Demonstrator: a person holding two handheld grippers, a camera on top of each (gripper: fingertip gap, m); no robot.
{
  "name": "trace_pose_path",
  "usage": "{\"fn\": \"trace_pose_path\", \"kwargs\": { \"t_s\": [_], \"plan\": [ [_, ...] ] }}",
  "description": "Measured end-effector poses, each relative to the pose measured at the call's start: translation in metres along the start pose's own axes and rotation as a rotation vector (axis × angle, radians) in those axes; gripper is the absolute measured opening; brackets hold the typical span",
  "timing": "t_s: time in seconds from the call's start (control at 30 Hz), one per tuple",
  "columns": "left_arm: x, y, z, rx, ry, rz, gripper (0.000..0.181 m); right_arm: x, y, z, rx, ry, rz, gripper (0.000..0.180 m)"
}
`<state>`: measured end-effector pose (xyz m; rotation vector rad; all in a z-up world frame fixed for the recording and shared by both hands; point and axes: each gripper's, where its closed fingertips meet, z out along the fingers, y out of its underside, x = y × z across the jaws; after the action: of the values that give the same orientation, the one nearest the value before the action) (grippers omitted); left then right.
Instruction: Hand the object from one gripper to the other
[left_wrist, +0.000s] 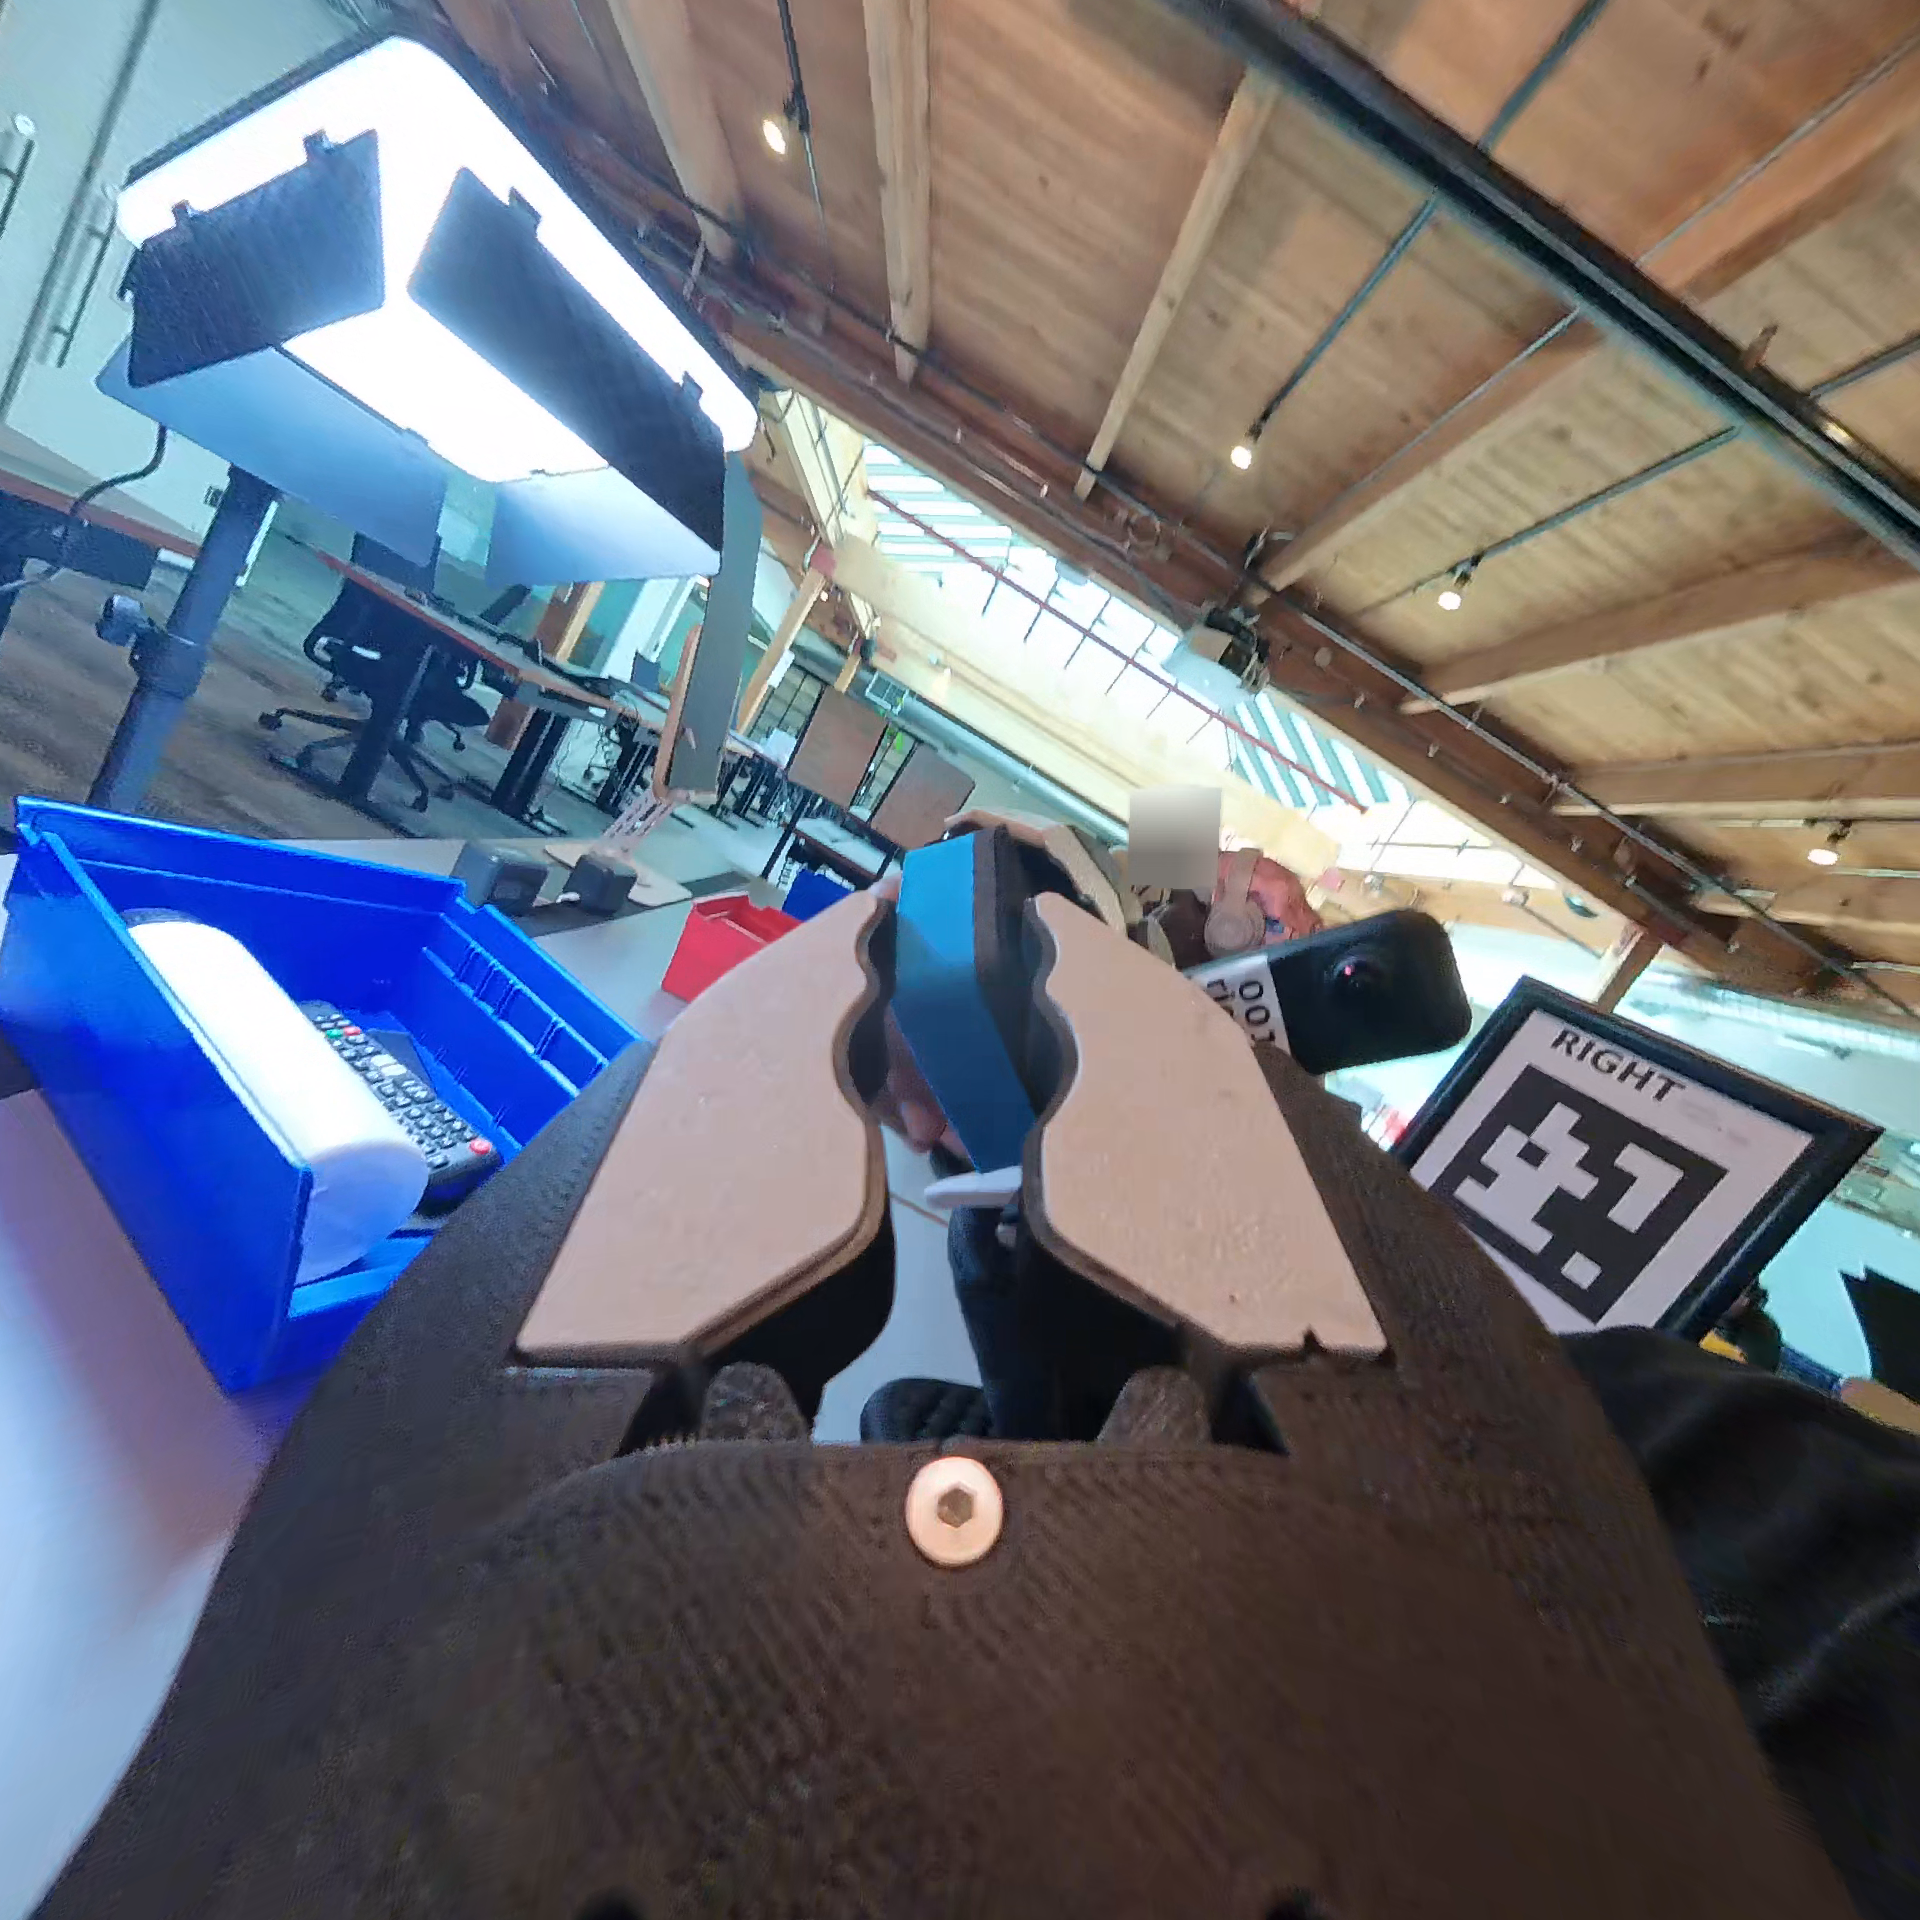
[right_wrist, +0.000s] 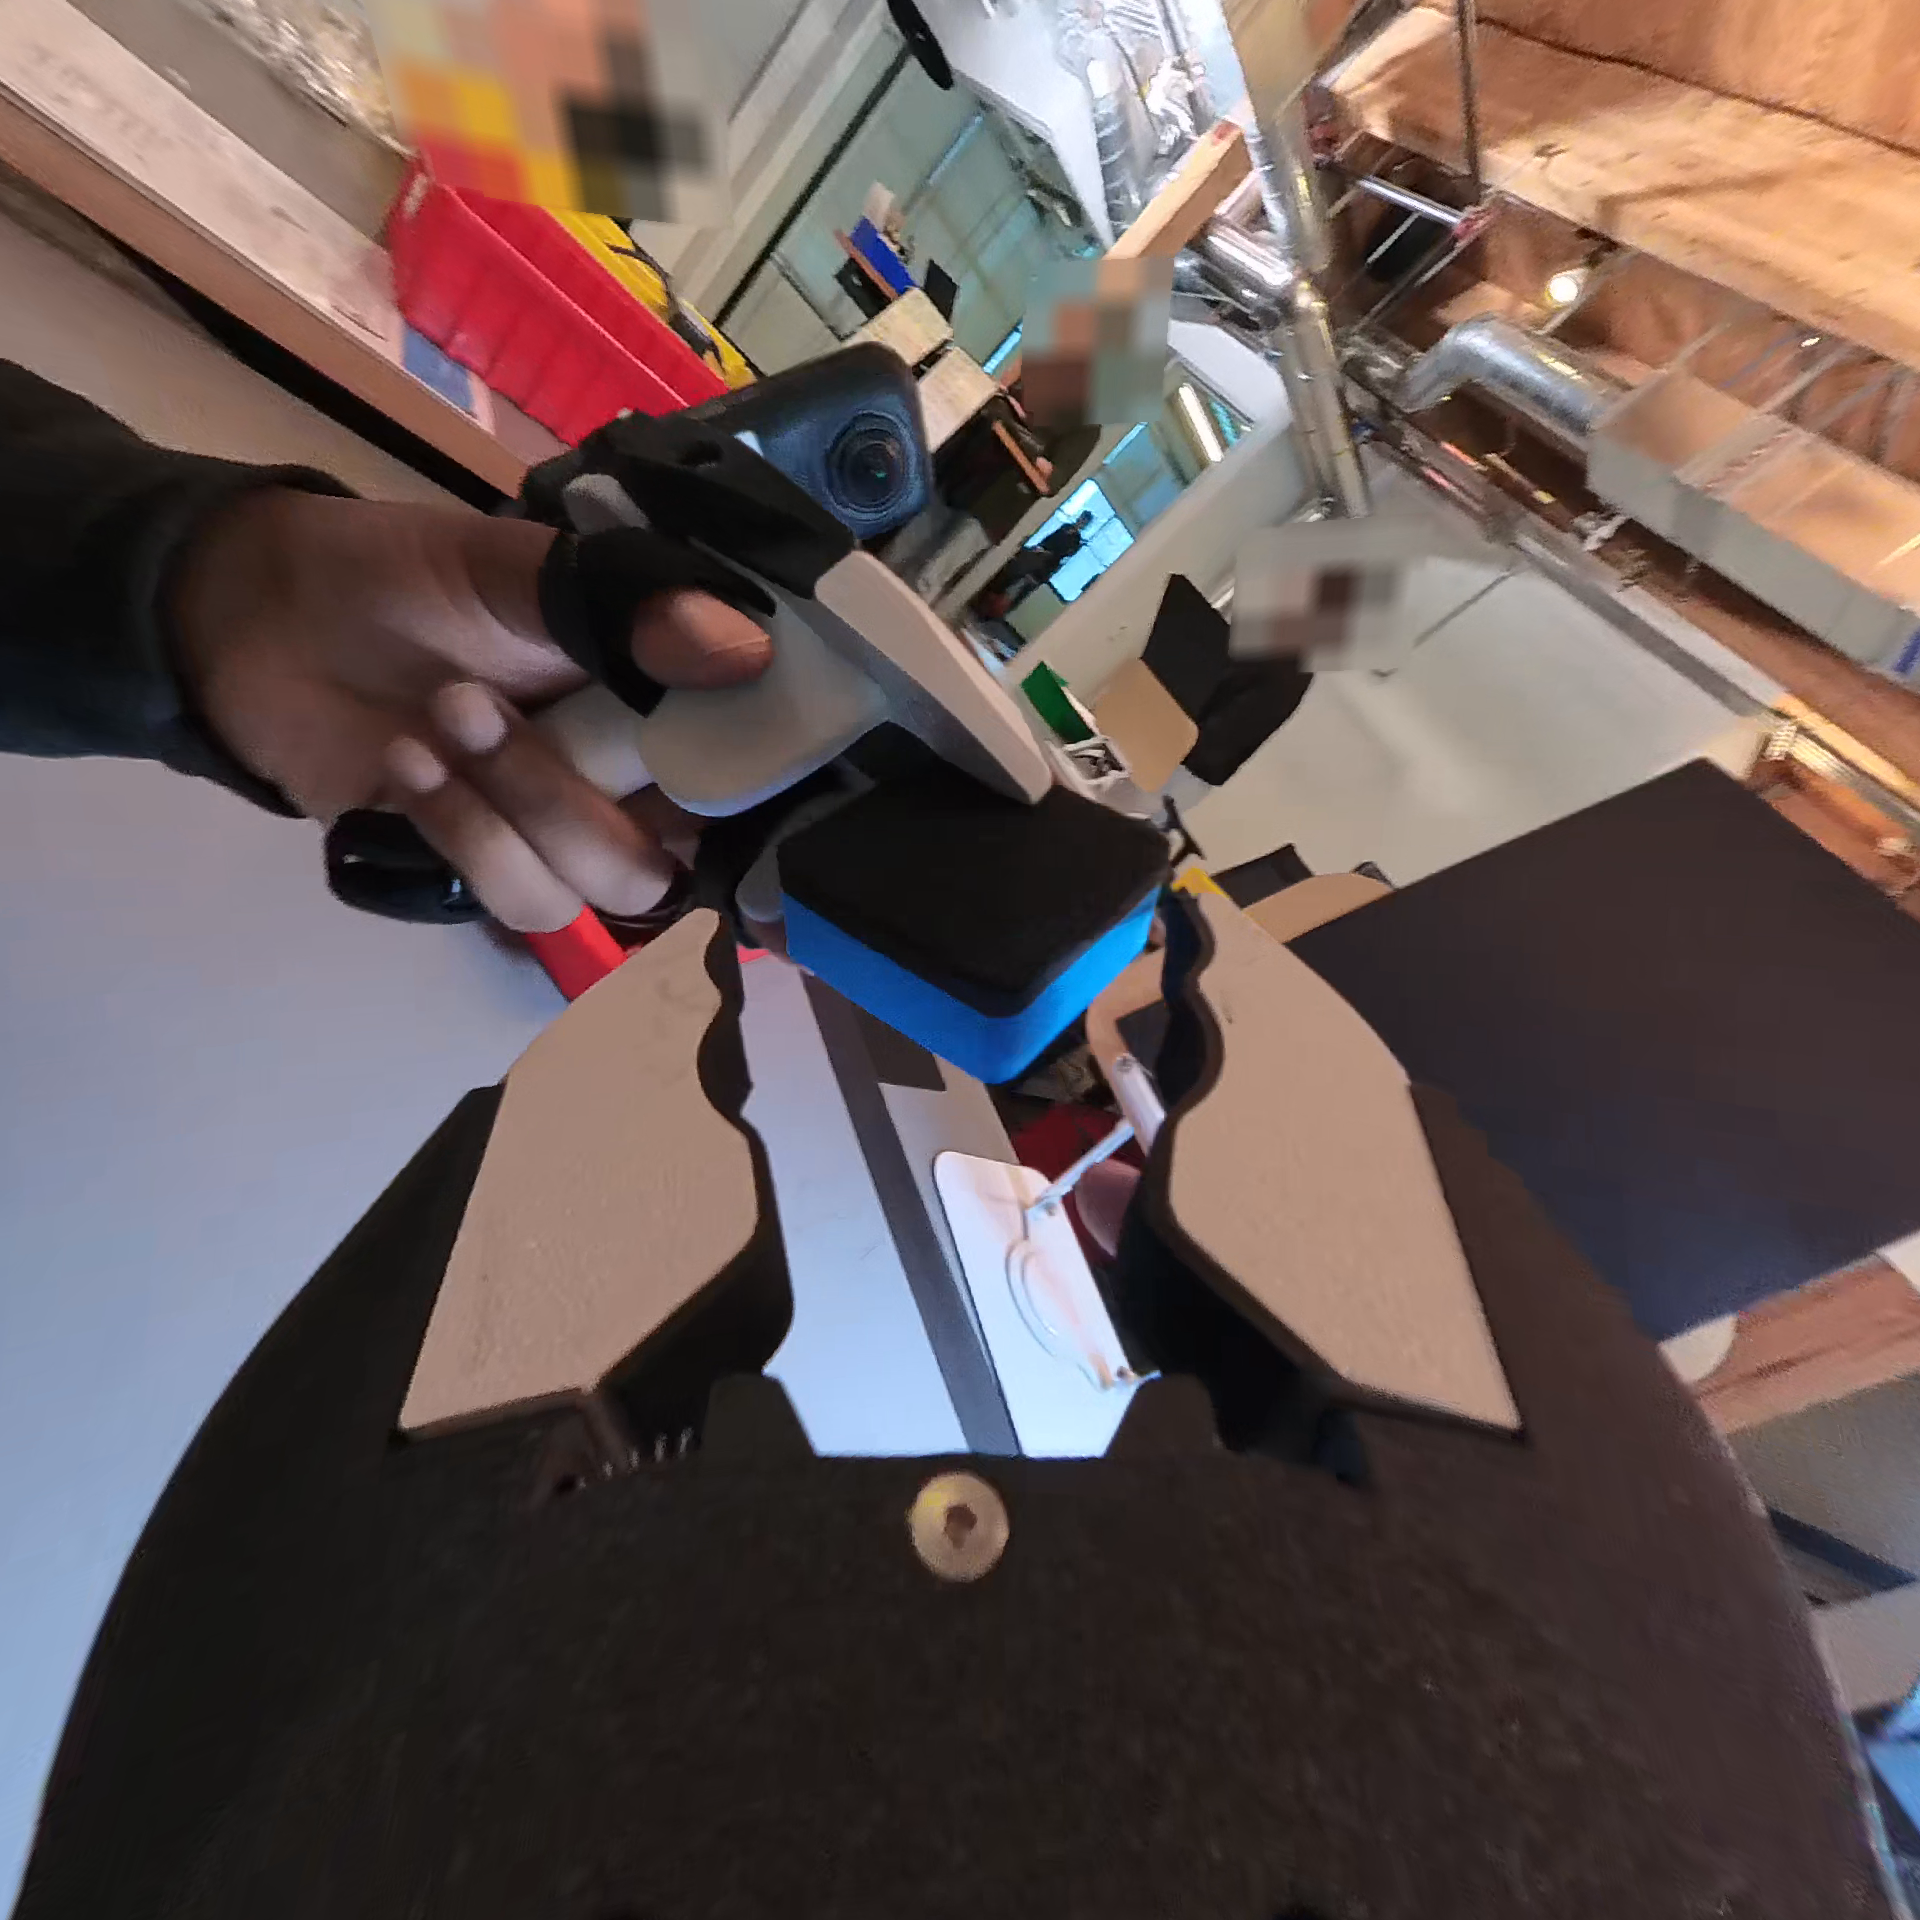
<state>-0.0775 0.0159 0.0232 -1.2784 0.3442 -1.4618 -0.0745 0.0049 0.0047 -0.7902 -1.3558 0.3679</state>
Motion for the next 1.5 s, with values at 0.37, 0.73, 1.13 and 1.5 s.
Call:
{"fn": "trace_pose_path", "kwargs": {
  "t_s": [0.37,0.73,1.13,1.5],
  "plan": [
    [0.006,0.01,0.0,-0.134,-0.014,0.115,0.04,-0.007,0.005,-0.009,-0.038,-0.091,-0.008,0.07],
    [-0.023,0.061,-0.001,-0.56,-0.379,0.614,0.06,-0.034,0.049,-0.001,-0.314,-0.216,-0.068,0.07],
    [-0.018,0.031,0.001,-0.342,-0.324,0.522,0.056,-0.009,0.026,0.003,-0.164,-0.064,-0.047,0.073],
    [0.041,0.014,0.004,-0.11,0.264,-0.031,0.056,-0.01,-0.021,0.0,0.208,-0.191,0.394,0.078]
  ]
}}
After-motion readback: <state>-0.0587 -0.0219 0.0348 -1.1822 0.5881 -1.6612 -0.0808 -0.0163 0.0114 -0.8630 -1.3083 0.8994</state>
